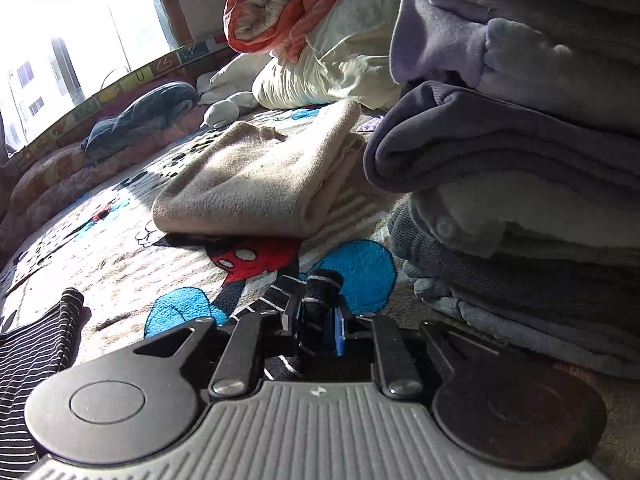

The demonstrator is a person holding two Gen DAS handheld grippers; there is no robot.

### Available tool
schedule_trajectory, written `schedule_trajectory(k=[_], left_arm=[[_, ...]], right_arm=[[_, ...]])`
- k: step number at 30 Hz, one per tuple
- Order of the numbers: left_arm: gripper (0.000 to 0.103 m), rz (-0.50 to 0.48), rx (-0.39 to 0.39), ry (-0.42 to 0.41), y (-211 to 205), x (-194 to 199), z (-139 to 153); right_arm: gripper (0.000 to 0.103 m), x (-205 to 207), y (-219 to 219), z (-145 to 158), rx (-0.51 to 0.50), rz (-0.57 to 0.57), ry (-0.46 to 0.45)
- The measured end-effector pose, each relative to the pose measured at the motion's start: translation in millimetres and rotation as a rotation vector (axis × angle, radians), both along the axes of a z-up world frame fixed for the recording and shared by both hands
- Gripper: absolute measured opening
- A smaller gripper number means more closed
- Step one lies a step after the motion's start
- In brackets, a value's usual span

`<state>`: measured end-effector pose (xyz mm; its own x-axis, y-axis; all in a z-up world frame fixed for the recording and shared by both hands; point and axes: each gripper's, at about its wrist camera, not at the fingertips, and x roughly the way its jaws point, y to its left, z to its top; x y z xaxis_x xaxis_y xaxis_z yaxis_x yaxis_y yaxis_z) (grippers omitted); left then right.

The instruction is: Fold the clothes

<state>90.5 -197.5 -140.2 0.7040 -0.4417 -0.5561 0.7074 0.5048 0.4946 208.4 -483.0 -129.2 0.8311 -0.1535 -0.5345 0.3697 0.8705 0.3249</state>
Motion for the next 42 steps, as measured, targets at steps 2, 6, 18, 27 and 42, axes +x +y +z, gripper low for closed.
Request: schedule_trajectory(k=[2, 6, 18, 27, 42], left_arm=[[0.043, -0.012, -0.050, 0.018, 5, -2, 8], [0.058, -0.041, -0.126, 0.054, 14, -14, 21], [0.058, -0.004, -0.155, 0.119, 24, -2, 15], [0.058, 0.022, -0.177, 0.193, 31, 8, 9], [0.060, 0.013, -0.215, 0.198, 36, 8, 14]], right_arm=[[0.056, 2, 4, 5, -0.045, 0.003, 0.008], [0.057, 0, 21, 17, -0.177, 0.056, 0.002], [0.024, 66, 20, 8, -0.289, 0.296, 0.237], [0.008, 63, 22, 46, -0.267, 0.268, 0.047], [0.060, 46, 38, 40, -0.263, 0.151, 0.120]])
